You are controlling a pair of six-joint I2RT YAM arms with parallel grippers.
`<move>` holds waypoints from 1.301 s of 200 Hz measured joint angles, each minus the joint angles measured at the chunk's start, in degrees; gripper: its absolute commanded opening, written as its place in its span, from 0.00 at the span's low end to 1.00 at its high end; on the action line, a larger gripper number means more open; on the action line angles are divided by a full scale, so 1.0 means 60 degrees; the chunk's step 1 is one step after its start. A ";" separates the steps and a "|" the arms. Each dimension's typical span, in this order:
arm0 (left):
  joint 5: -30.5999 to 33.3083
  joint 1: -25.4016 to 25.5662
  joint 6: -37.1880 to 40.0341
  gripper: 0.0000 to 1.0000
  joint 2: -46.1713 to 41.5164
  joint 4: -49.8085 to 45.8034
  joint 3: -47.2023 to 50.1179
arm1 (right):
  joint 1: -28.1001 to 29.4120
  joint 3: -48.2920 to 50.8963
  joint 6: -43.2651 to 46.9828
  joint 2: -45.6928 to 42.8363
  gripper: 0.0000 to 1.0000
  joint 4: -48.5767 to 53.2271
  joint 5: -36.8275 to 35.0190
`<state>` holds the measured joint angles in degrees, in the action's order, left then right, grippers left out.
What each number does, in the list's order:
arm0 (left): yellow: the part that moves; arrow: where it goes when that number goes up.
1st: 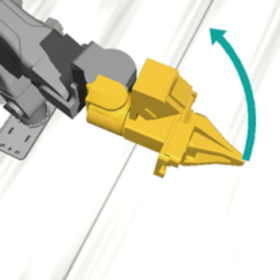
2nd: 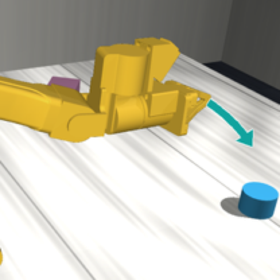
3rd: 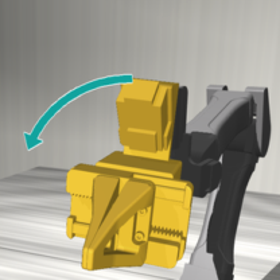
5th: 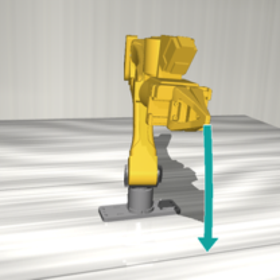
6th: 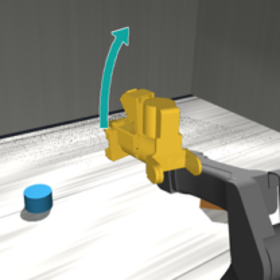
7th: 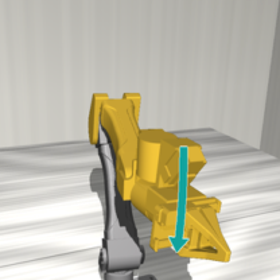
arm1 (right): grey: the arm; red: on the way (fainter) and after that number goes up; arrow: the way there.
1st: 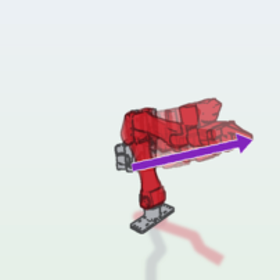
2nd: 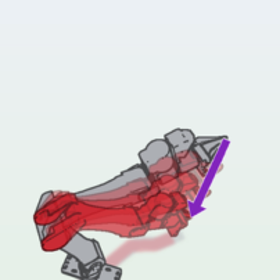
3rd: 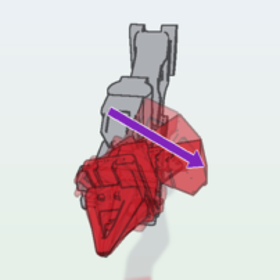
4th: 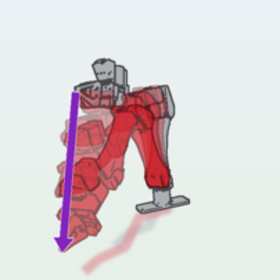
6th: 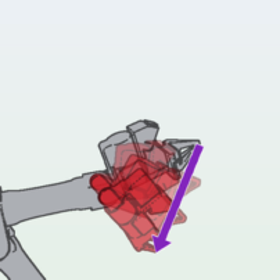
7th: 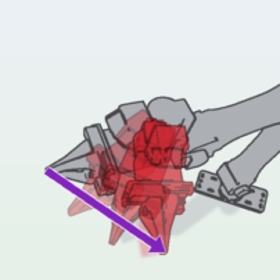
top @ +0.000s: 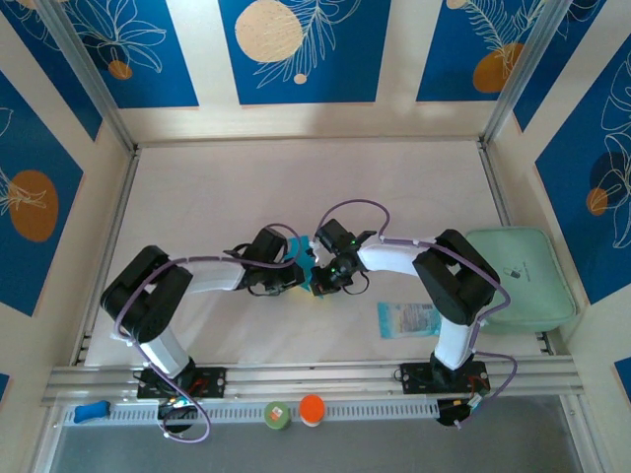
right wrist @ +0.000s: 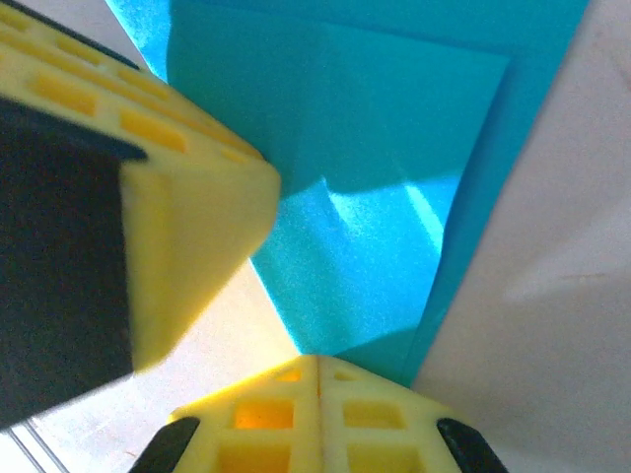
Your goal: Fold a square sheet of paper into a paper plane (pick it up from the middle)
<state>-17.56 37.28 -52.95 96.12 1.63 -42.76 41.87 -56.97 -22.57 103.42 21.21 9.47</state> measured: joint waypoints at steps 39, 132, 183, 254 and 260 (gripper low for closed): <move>-0.0270 -0.0914 0.0535 0.17 -0.0007 -0.0517 -0.0124 | -0.0237 0.0076 0.0160 0.0000 0.00 -0.0251 0.0084; 0.0718 -0.2623 0.1639 0.25 -0.2146 -0.2608 -0.0379 | -0.0379 -0.0568 0.0845 0.0503 0.03 0.0007 0.0714; 0.0492 -0.2357 0.0200 0.37 -0.3501 -0.1676 0.0776 | -0.0466 -0.0616 0.0280 -0.0262 0.13 -0.0415 0.0794; 0.0448 -0.1129 -0.2062 0.41 -0.3034 0.0069 0.1705 | -0.0379 -0.0929 -0.0958 -0.0022 0.13 -0.0849 0.0149; 0.0448 -0.1075 -0.2149 0.41 -0.2922 0.0200 0.1705 | -0.0372 -0.1045 -0.1002 0.0160 0.13 -0.0845 0.0102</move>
<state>-14.87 30.83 -65.84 78.59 2.83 -32.53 39.64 -63.24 -28.58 104.38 16.14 10.09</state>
